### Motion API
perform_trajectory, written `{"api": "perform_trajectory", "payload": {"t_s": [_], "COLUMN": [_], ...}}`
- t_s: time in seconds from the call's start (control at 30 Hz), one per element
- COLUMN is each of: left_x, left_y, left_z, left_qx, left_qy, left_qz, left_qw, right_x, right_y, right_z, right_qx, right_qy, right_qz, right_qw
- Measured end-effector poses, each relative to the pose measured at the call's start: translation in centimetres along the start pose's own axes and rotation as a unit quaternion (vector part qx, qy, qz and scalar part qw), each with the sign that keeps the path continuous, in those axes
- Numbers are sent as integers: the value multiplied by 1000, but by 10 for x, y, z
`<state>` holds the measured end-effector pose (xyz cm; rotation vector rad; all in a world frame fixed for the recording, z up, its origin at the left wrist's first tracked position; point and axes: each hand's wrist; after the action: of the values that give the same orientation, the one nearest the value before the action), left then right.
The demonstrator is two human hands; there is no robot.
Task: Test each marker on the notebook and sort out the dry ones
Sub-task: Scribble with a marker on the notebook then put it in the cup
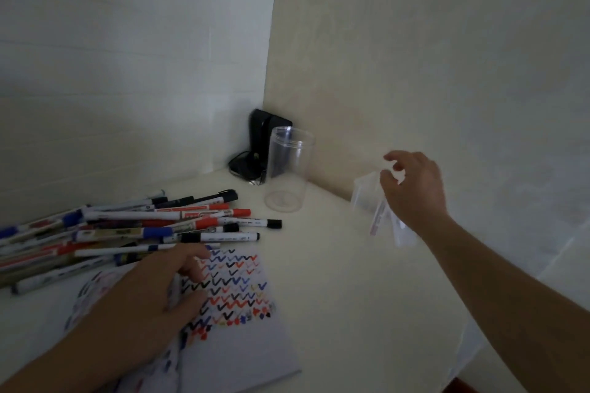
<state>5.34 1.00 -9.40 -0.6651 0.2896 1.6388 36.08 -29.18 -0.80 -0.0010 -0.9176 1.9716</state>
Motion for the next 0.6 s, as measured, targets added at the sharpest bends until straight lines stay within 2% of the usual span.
{"api": "perform_trajectory", "payload": {"t_s": [0.07, 0.13, 0.2, 0.3, 0.47, 0.6], "left_x": [-3, -6, -5, -5, 0, 6], "left_y": [2, 2, 2, 3, -1, -4], "left_z": [0, 2, 4, 4, 4, 2], "left_qx": [10, 23, 30, 28, 9, -78], "left_qy": [5, -11, -10, -1, 12, 31], "left_qz": [3, 8, 14, 14, 19, 12], "left_qw": [1000, 1000, 999, 1000, 1000, 996], "right_x": [42, 88, 126, 161, 177, 180], "right_y": [14, 33, 53, 70, 73, 75], "right_z": [-12, -32, -61, -104, -124, -108], "right_qx": [0, 115, 246, 338, 368, 318], "right_qy": [-22, -72, -95, -35, 8, 10], "right_qz": [79, 106, 114, 159, 103, 124], "right_qw": [997, 985, 958, 927, 924, 940]}}
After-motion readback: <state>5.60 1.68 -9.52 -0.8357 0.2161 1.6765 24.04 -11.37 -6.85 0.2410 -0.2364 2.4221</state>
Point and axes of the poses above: each hand's wrist, its own y-axis away from the middle knuckle, its own z-axis out of the back of the hand, x = y × z, and after that the axes turned 9 degrees about x, right-handed
